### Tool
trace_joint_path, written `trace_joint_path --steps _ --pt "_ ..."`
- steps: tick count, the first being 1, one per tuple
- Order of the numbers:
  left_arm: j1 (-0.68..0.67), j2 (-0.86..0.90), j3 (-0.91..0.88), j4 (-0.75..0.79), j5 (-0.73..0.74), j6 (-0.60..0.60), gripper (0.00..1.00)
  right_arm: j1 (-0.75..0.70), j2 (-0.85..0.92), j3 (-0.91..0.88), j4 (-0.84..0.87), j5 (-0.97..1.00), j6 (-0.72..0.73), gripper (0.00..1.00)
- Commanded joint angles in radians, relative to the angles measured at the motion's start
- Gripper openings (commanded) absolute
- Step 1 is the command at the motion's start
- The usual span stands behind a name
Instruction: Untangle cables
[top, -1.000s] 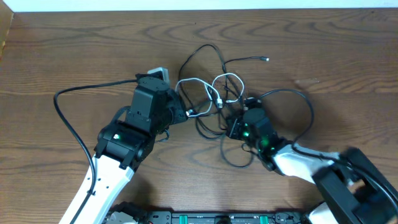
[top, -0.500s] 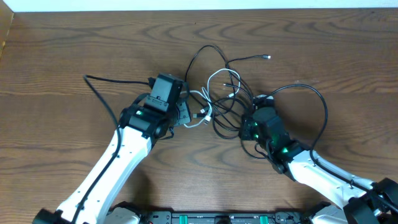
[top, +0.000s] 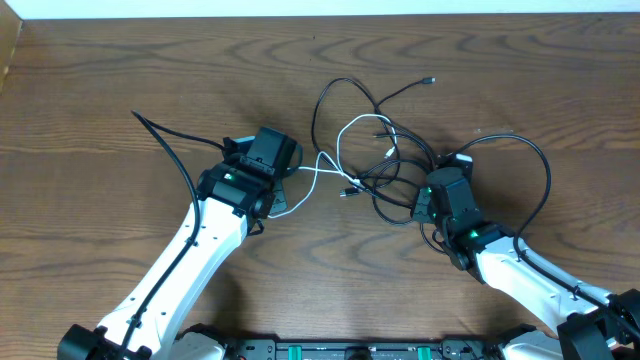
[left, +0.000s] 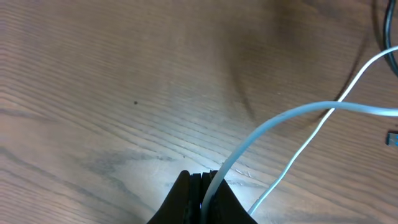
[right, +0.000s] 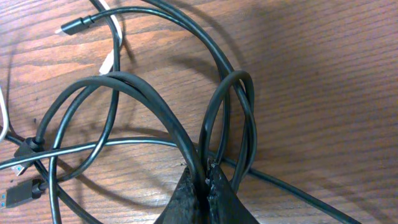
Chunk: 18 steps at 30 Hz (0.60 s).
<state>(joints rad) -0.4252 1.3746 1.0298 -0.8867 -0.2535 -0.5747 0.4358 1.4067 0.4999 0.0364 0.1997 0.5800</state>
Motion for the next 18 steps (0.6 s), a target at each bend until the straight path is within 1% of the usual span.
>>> trace_joint_path --steps 1,5,7,12,18 --pt "0.006 -0.003 0.005 -0.016 -0.092 0.002 0.08 -0.008 -0.014 -0.003 -0.008 0.035 -0.013 0.01" --pt "0.01 -0.003 0.005 -0.103 -0.255 -0.106 0.08 -0.011 -0.014 -0.003 -0.022 0.038 -0.013 0.01" --pt "0.02 -0.003 0.005 -0.157 -0.3 -0.166 0.08 -0.011 -0.014 -0.003 -0.025 0.038 -0.013 0.01" --pt "0.064 -0.003 0.005 -0.233 -0.32 -0.251 0.08 -0.011 -0.014 -0.003 -0.026 0.037 -0.013 0.01" --pt "0.085 -0.003 0.005 -0.235 -0.319 -0.251 0.08 -0.011 -0.014 -0.003 -0.026 0.037 -0.013 0.01"
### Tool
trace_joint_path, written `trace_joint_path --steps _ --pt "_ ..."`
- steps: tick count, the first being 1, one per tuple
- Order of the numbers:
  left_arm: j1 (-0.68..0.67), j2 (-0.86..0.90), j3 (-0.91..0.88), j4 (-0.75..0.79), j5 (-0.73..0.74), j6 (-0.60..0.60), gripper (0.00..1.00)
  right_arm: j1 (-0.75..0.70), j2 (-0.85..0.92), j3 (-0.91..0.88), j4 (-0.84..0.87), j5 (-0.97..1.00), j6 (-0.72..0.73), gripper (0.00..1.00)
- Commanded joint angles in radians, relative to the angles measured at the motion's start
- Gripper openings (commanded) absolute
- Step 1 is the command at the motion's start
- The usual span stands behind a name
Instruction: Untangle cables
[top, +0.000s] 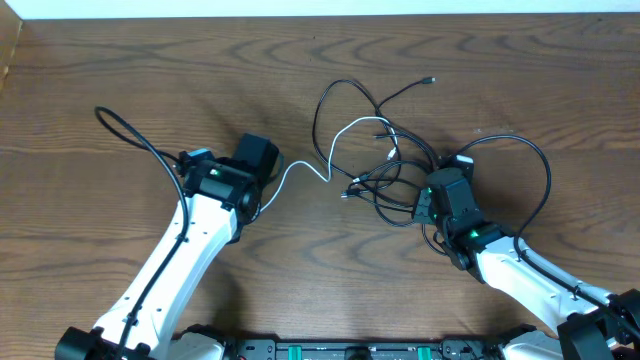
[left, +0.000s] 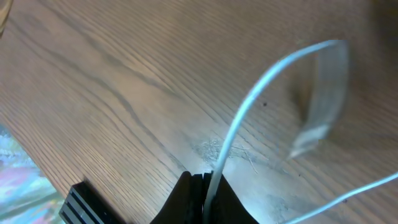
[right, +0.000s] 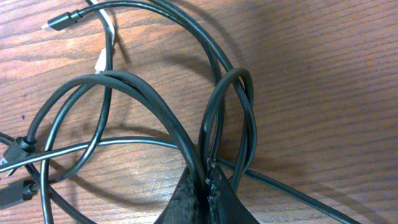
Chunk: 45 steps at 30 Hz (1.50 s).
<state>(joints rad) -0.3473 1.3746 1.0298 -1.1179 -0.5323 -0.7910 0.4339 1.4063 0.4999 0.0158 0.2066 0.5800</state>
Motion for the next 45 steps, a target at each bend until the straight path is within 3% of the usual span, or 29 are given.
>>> trace_joint_path --steps 1,7,8,9,20,21,25,34,37,39,42,45 --pt "0.006 -0.003 0.005 -0.003 -0.038 -0.034 0.08 -0.01 -0.013 -0.003 -0.006 0.03 -0.013 0.01" --pt "0.006 -0.003 0.005 0.002 0.004 -0.035 0.09 -0.01 -0.013 -0.003 -0.005 0.027 -0.008 0.01" --pt "0.006 -0.003 0.005 0.008 0.025 -0.035 0.17 -0.01 -0.013 -0.003 -0.005 0.026 -0.008 0.01" --pt "0.006 -0.003 0.005 0.014 0.041 -0.035 0.17 -0.01 -0.013 -0.003 -0.005 0.026 -0.008 0.01" --pt "0.005 -0.002 0.005 0.209 0.372 -0.034 0.17 -0.01 -0.013 -0.003 -0.005 0.026 0.011 0.06" --pt "0.003 -0.002 0.005 0.224 0.386 -0.034 0.24 -0.008 -0.013 -0.003 -0.005 0.026 0.011 0.07" --pt "0.003 -0.002 0.005 0.258 0.394 -0.037 0.3 -0.008 -0.013 -0.003 -0.005 0.026 0.011 0.1" --pt "0.003 -0.002 0.005 0.283 0.496 -0.051 0.33 -0.008 -0.013 -0.003 -0.005 0.022 0.011 0.36" --pt "-0.018 -0.001 0.005 0.355 0.6 0.14 0.33 -0.008 -0.013 -0.003 -0.004 0.019 0.016 0.46" --pt "-0.049 0.0 0.005 0.396 0.635 0.264 0.4 -0.008 -0.013 -0.003 -0.005 0.019 0.037 0.56" --pt "-0.081 0.0 0.005 0.416 0.653 0.351 0.51 -0.008 -0.013 -0.003 -0.005 0.019 0.037 0.63" --pt "-0.107 0.0 0.005 0.44 0.657 0.362 0.52 -0.008 -0.013 -0.003 -0.005 0.019 0.037 0.68"
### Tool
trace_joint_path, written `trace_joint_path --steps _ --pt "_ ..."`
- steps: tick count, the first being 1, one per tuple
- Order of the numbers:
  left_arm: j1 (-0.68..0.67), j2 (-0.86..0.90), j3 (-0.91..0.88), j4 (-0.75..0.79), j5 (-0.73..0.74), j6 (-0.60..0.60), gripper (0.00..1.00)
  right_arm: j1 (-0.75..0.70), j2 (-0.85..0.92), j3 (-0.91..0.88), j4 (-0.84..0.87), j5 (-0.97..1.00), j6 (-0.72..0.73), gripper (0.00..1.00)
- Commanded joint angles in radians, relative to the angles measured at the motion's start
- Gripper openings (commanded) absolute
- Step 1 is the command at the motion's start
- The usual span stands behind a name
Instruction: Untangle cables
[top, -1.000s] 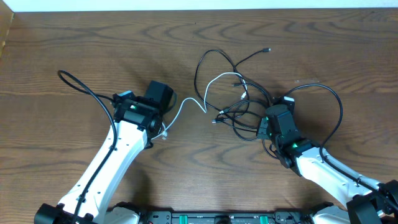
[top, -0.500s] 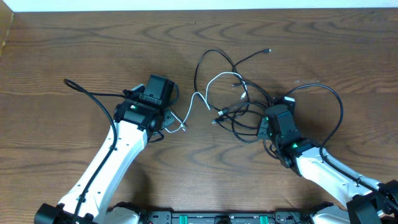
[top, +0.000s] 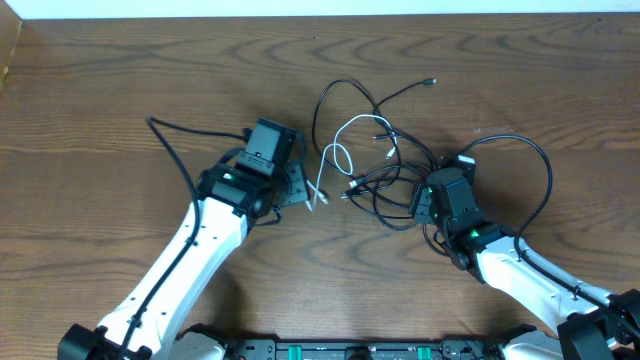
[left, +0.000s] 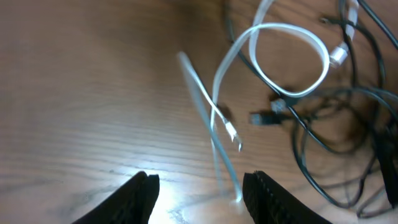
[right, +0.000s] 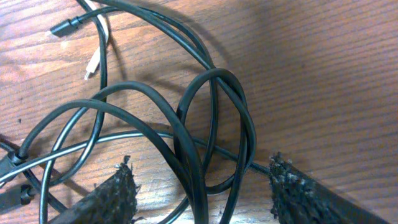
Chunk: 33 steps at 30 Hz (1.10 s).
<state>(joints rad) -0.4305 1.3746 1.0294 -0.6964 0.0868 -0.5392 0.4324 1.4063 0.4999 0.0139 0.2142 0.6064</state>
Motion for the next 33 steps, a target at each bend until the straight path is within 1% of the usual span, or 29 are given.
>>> trace_joint_path --steps 1,6,8,9,10,11,12,15,20,22,24,25,27,29,31,33 --pt "-0.03 0.0 0.006 0.027 0.037 0.095 0.52 -0.006 -0.013 -0.003 -0.003 0.012 0.01 0.69" --pt "-0.036 0.002 0.006 0.07 0.037 -0.009 0.52 -0.006 -0.013 -0.003 -0.003 0.011 0.011 0.74" --pt "-0.036 0.005 0.006 0.09 0.037 -0.07 0.52 -0.006 -0.013 -0.003 -0.003 -0.002 0.01 0.79" --pt "-0.036 0.006 0.006 0.098 0.037 -0.096 0.52 -0.006 -0.013 -0.003 -0.002 -0.015 0.011 0.82" --pt "-0.036 0.009 0.006 0.106 0.036 -0.122 0.52 -0.006 -0.013 -0.003 -0.002 -0.026 0.01 0.88" --pt "-0.036 0.011 0.006 0.11 0.034 -0.144 0.52 -0.006 -0.013 -0.003 -0.002 -0.038 0.01 0.97" --pt "-0.035 0.015 0.006 0.112 0.025 -0.164 0.52 -0.006 -0.013 -0.003 0.002 -0.047 0.01 0.99" --pt "-0.035 0.026 0.006 0.109 -0.021 -0.2 0.52 -0.006 -0.013 -0.003 0.021 -0.068 0.011 0.99" --pt "-0.035 0.037 0.006 0.095 -0.109 -0.2 0.53 -0.006 -0.013 -0.003 0.029 -0.077 0.005 0.99" --pt "-0.034 0.035 0.006 0.087 -0.149 -0.2 0.53 -0.006 -0.016 -0.002 0.034 -0.101 -0.034 0.99" --pt "-0.029 0.035 0.006 0.075 -0.185 -0.217 0.53 -0.006 -0.035 -0.002 0.05 -0.149 -0.103 0.99" --pt "-0.022 0.035 0.006 0.056 -0.216 -0.252 0.54 -0.006 -0.054 0.003 0.05 -0.177 -0.128 0.99" --pt "-0.003 0.035 0.006 0.02 -0.274 -0.322 0.59 -0.007 -0.093 0.016 0.047 -0.229 -0.172 0.99" --pt "0.031 0.035 0.006 -0.042 -0.338 -0.457 0.66 -0.011 -0.13 0.04 0.023 -0.306 -0.24 0.99" --pt "0.069 0.035 0.006 -0.099 -0.367 -0.572 0.75 -0.019 -0.155 0.081 -0.034 -0.402 -0.323 0.99" --pt "0.109 0.035 0.006 -0.138 -0.368 -0.64 0.79 -0.022 -0.159 0.135 -0.111 -0.493 -0.419 0.99"
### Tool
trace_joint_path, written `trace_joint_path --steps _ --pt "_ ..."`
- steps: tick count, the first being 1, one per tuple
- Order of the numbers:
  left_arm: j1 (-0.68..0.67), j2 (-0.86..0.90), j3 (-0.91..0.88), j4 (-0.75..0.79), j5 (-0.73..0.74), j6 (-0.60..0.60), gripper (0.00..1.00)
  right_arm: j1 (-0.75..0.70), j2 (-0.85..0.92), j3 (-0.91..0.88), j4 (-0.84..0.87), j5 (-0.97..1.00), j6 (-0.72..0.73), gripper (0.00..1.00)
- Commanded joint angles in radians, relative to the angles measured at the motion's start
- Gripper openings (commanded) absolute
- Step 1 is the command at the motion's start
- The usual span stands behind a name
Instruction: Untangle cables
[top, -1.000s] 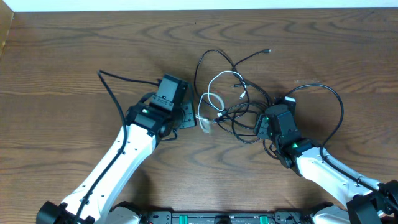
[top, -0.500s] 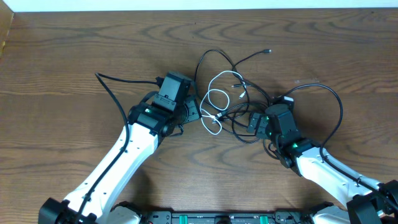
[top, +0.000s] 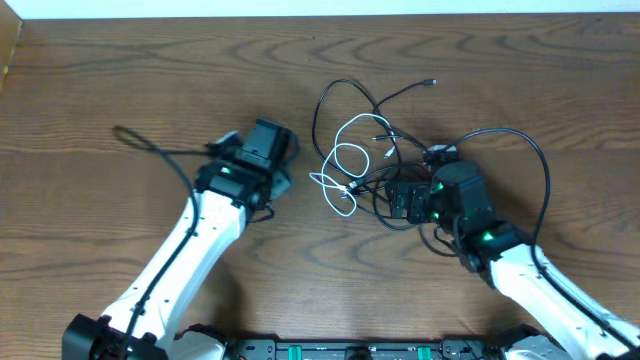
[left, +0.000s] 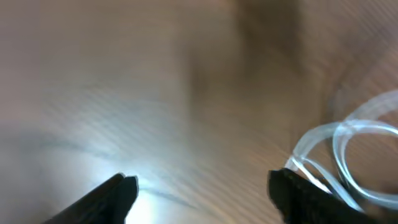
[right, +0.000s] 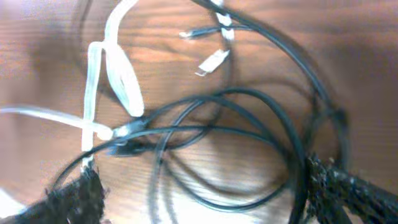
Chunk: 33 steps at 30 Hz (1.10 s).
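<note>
A thin white cable (top: 340, 166) lies in small loops on the wooden table (top: 120, 80), its right part still crossing the black cables (top: 392, 176). The tangle of black cables has one wide loop (top: 546, 170) reaching to the right. My left gripper (top: 270, 186) stands open left of the white loops, nothing between its fingers (left: 121, 190); the white cable (left: 348, 143) shows at the right edge of its view. My right gripper (right: 211, 199) hangs open over the black tangle (right: 249, 124), with strands running between its fingers (right: 342, 186). White loops (right: 118, 74) lie ahead of it.
Loose plug ends (top: 430, 81) (top: 386, 153) stick out of the tangle at the back. A thin black lead (top: 150, 147) from my left arm arcs over the table at the left. Bare wood (top: 330, 270) lies in front of the cables.
My left gripper has drawn back to the left, away from the white cable, which now lies in tighter loops. My right gripper has moved left over the black tangle. Both stay open.
First my left gripper was shut on the white cable and my right on black loops. Then the left held the white cable stretched out to the left. Later both were open and the white cable lay back beside the tangle, where it now rests coiled.
</note>
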<state>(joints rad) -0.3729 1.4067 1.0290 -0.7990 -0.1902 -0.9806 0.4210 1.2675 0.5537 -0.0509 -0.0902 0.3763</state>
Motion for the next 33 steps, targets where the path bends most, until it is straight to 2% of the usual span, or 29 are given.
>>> trace_joint_path --steps 1,5,9,12,16,18,23,33 --pt "0.07 0.003 0.006 -0.048 -0.089 -0.212 0.8 -0.011 -0.019 0.118 -0.101 -0.222 -0.242 0.99" --pt "0.111 0.003 0.006 -0.064 -0.088 -0.21 0.81 -0.007 -0.015 0.24 -0.266 -0.243 -0.398 0.99" --pt "0.115 0.003 0.006 -0.072 -0.088 -0.21 0.81 -0.006 -0.014 0.308 -0.332 -0.296 -0.438 0.99" --pt "0.115 0.004 0.006 -0.072 -0.088 -0.21 0.81 0.008 -0.009 0.31 -0.332 -0.34 -0.438 0.99" --pt "0.115 0.004 0.006 -0.072 -0.088 -0.21 0.83 0.047 0.042 0.31 -0.303 -0.284 -0.513 0.99" --pt "0.115 0.004 0.006 -0.072 -0.088 -0.21 0.89 0.053 0.082 0.31 -0.273 -0.276 -0.513 0.99" --pt "0.115 0.004 0.006 -0.113 -0.089 -0.198 0.93 0.066 0.182 0.31 -0.208 -0.293 -0.513 0.99" --pt "0.115 0.004 0.006 -0.135 -0.089 -0.199 0.94 0.146 0.22 0.31 -0.175 -0.262 -0.512 0.98"
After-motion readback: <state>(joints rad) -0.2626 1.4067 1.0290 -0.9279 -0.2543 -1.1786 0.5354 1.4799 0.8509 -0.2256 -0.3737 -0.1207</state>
